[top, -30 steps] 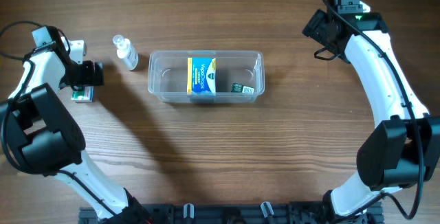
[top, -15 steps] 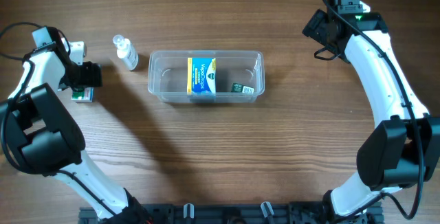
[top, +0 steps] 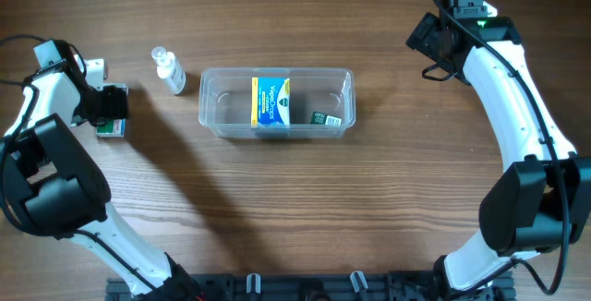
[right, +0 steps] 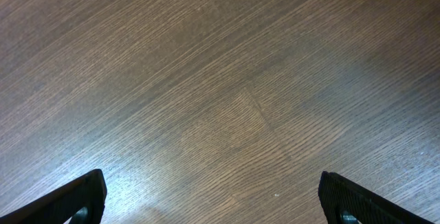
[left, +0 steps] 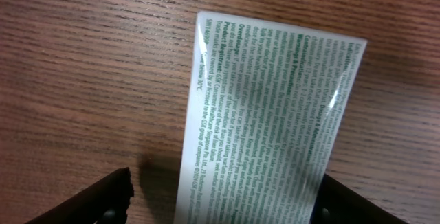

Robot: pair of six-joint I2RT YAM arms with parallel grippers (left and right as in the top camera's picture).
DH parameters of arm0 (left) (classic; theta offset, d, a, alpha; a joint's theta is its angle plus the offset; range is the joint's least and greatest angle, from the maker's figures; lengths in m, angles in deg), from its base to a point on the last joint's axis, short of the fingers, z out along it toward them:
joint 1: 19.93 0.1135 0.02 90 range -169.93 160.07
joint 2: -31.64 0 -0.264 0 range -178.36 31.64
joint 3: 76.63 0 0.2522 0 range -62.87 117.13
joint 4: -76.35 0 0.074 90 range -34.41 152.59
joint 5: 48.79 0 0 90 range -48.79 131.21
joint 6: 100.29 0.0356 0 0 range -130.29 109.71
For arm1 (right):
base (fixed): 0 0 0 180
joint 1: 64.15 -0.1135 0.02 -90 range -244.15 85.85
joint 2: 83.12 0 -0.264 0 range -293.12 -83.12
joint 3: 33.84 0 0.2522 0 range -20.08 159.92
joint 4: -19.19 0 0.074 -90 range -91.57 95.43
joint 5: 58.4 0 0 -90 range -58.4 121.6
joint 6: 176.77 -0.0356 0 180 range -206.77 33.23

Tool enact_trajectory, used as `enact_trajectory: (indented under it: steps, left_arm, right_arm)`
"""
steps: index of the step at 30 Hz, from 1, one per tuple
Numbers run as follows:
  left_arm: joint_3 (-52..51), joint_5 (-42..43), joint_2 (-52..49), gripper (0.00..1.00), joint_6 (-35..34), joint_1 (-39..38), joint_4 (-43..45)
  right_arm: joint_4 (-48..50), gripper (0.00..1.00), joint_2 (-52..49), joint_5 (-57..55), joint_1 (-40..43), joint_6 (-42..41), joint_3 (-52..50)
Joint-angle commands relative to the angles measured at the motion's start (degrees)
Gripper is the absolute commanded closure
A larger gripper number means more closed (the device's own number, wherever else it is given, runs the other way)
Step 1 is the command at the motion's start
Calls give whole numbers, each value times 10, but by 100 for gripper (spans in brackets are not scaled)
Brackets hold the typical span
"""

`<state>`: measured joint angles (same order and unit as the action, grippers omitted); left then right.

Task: Pack container
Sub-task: 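Grasp the white medicine box on the left with the left gripper, then carry the white box with the left gripper into the container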

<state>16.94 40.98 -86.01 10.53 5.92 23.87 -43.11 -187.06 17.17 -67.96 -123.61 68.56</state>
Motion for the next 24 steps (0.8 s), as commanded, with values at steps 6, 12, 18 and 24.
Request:
enact_trajectory:
  steps: [6,12,18,24]
  left_arm:
    - [-11,-7,-7,40,-1,1,2]
    - [-11,-7,-7,55,-5,2,2]
    - [-9,3,-2,50,-19,1,6]
    - [28,84,64,53,-53,-6,16]
  right_arm:
    - [2,0,-6,-9,1,-7,-3]
    - [2,0,-6,-9,1,-7,-3]
    - [2,0,-6,-9,1,-7,-3]
    - [2,0,-6,-9,1,-7,-3]
